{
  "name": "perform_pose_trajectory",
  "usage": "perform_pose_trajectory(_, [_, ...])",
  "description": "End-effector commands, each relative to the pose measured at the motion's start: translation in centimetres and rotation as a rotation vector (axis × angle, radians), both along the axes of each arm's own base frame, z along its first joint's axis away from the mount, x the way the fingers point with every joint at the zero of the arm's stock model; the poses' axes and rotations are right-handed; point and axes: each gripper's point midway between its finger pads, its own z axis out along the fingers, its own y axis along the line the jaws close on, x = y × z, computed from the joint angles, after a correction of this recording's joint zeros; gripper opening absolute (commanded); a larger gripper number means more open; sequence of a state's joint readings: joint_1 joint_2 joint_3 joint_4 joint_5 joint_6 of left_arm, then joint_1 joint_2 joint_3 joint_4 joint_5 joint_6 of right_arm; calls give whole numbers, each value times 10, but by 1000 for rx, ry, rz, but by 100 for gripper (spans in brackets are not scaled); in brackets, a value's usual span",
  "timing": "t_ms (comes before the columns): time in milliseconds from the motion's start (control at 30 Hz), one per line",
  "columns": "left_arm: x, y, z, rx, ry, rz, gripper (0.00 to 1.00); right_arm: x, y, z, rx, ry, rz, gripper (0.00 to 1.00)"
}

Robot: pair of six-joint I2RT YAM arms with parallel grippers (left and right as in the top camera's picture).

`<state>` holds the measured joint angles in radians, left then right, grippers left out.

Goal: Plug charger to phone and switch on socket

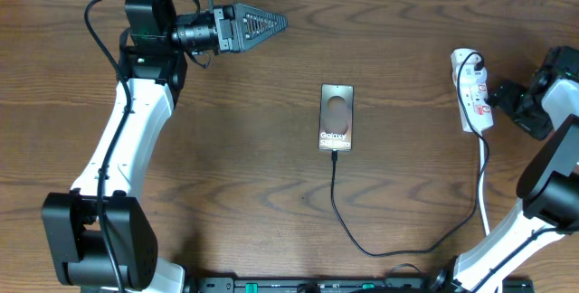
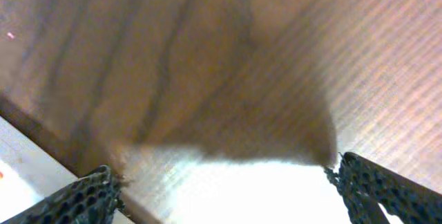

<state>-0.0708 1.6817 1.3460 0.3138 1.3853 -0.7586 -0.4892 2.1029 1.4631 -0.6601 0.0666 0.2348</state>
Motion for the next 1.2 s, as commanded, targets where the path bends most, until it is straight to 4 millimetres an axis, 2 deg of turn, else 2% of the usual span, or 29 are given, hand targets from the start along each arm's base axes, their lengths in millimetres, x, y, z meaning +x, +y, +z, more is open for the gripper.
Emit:
perform_pose_trajectory(0, [-4, 1, 5, -1, -21, -7, 97, 7, -14, 34, -68, -42, 41, 99])
perform_pose_trajectory(67, [-4, 1, 6, -1, -22, -7, 97, 4, -24, 64, -123, -77, 44, 99])
perform_pose_trajectory(200, [-4, 1, 5, -1, -21, -7, 97, 0, -31, 84, -158, -101, 24, 99])
perform_pose_trajectory(1167, [-4, 1, 5, -1, -21, -7, 97, -1, -31, 83, -156, -98, 23, 99])
